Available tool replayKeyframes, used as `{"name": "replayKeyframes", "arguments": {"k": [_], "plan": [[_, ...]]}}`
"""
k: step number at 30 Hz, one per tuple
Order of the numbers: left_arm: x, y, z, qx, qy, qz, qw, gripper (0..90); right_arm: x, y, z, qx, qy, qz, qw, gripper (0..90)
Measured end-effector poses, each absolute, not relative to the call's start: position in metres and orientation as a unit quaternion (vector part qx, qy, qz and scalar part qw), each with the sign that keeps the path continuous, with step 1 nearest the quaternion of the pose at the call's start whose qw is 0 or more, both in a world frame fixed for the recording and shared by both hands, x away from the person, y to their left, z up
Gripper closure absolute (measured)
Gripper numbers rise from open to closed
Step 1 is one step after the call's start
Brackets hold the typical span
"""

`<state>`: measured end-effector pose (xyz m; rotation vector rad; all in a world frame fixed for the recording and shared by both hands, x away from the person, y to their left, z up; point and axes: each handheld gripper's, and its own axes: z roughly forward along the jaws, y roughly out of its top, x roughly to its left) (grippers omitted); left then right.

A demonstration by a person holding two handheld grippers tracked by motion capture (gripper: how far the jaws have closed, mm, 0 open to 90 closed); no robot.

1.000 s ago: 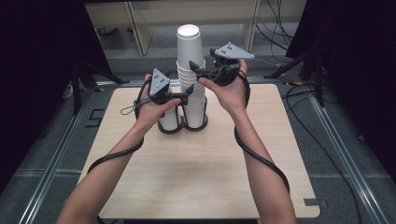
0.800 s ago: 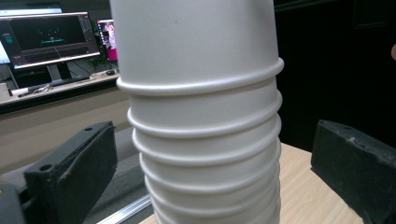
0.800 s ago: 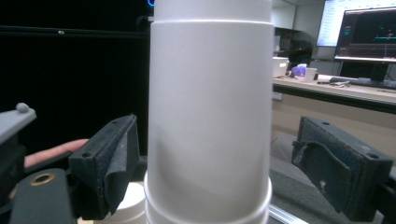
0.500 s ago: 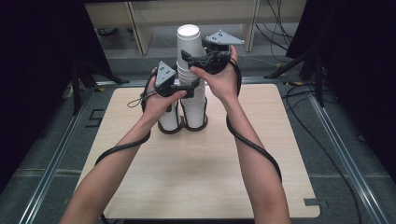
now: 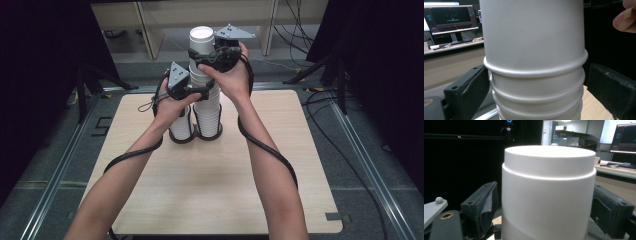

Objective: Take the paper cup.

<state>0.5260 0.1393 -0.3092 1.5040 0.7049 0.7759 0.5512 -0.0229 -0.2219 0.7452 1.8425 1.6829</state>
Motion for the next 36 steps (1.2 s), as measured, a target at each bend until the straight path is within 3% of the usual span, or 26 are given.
{"name": "replayKeyframes", "arguments": {"k": [5,36], "plan": [[0.527,0.139,-0.309,0.652,0.307,0.338,0.606,6.4,0.553,-0.025,-0.222,0.276,0.682,0.622,0.266,20.6],[0.527,0.139,-0.307,0.658,0.305,0.339,0.599,6.7,0.548,-0.028,-0.203,0.261,0.655,0.651,0.282,25.2]]}}
